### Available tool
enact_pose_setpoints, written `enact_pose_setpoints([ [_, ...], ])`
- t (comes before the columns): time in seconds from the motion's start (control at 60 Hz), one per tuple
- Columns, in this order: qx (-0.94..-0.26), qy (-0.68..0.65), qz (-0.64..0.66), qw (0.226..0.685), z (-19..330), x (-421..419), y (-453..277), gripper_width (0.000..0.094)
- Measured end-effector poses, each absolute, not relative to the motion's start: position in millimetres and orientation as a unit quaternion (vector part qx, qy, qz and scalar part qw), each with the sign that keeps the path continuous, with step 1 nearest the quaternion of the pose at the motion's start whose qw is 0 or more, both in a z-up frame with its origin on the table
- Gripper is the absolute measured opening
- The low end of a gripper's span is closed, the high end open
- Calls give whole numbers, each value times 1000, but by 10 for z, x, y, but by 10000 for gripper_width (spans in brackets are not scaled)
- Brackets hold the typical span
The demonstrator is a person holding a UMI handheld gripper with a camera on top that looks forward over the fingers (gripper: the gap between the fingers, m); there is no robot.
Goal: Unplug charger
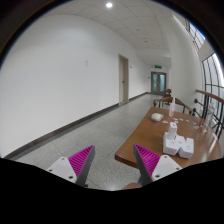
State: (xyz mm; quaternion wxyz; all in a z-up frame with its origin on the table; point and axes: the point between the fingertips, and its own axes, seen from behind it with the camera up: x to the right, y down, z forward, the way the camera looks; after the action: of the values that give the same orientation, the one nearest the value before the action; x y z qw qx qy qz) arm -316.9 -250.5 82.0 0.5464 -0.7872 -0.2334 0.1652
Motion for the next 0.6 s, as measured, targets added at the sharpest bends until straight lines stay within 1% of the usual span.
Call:
enact_pose_setpoints([
  [0.167,-788,-216,154,556,846,-2936,-2344,796],
  [0.233,-791,-196,145,562,869,-2644,-2140,796],
  [0.317,-794,-169,128,569,866,-2292,-1817,795],
  [0.417,-805,-139,95,569,759,-1927,-1415,785],
  [0.433,-807,-135,91,568,831,-1858,-1403,779],
  [0.45,-806,-132,85,570,769,-1792,-1244,776],
  [0.533,-809,-127,68,570,647,-1619,-873,778],
  [0.55,-810,-125,66,569,713,-1604,-844,776],
  [0.6,-810,-117,64,571,639,-1592,-603,765],
])
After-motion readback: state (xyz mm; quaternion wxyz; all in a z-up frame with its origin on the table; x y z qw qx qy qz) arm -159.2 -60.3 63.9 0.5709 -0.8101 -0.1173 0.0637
